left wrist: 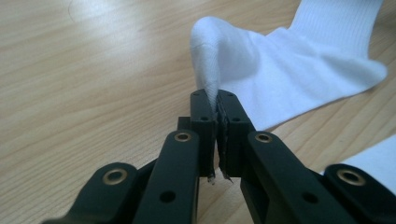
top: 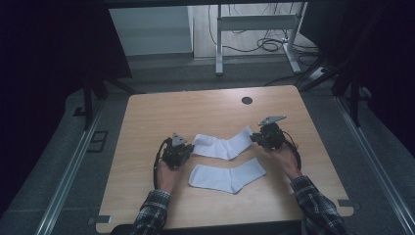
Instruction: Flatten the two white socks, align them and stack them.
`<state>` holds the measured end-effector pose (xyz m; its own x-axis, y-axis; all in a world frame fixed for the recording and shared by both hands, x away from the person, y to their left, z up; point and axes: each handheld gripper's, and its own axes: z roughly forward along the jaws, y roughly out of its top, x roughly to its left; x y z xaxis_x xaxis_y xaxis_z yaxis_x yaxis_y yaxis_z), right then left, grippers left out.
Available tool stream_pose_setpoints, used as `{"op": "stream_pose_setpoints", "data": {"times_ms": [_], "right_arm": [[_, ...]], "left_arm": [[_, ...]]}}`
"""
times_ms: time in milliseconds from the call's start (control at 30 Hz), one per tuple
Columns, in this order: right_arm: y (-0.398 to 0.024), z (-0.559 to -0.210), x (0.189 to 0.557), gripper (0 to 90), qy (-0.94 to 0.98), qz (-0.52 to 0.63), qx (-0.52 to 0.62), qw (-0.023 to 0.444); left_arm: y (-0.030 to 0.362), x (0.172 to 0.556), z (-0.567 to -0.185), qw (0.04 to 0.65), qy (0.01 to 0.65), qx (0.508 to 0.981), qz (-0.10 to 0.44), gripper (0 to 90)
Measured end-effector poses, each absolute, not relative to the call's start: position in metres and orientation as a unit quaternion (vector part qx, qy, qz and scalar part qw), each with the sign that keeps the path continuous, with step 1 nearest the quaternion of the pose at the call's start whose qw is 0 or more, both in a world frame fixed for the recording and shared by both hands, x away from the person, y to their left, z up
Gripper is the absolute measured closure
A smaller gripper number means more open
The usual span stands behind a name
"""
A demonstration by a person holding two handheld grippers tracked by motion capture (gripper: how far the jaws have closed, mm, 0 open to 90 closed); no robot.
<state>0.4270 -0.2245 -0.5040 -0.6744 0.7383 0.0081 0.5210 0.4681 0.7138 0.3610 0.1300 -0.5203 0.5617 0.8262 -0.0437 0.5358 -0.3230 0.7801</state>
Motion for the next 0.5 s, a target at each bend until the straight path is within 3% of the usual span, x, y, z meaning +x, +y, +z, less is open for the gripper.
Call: {"op": "stream_pose_setpoints", "data": {"times_ms": [500], "right_arm": [[-0.241,-0.479,0.392,80.2,0.826,0.396,0.365,0.165]], "left_arm": [[0.135,0.342,-0.496,0.436,0.416,0.779,0.173,86.4]]}}
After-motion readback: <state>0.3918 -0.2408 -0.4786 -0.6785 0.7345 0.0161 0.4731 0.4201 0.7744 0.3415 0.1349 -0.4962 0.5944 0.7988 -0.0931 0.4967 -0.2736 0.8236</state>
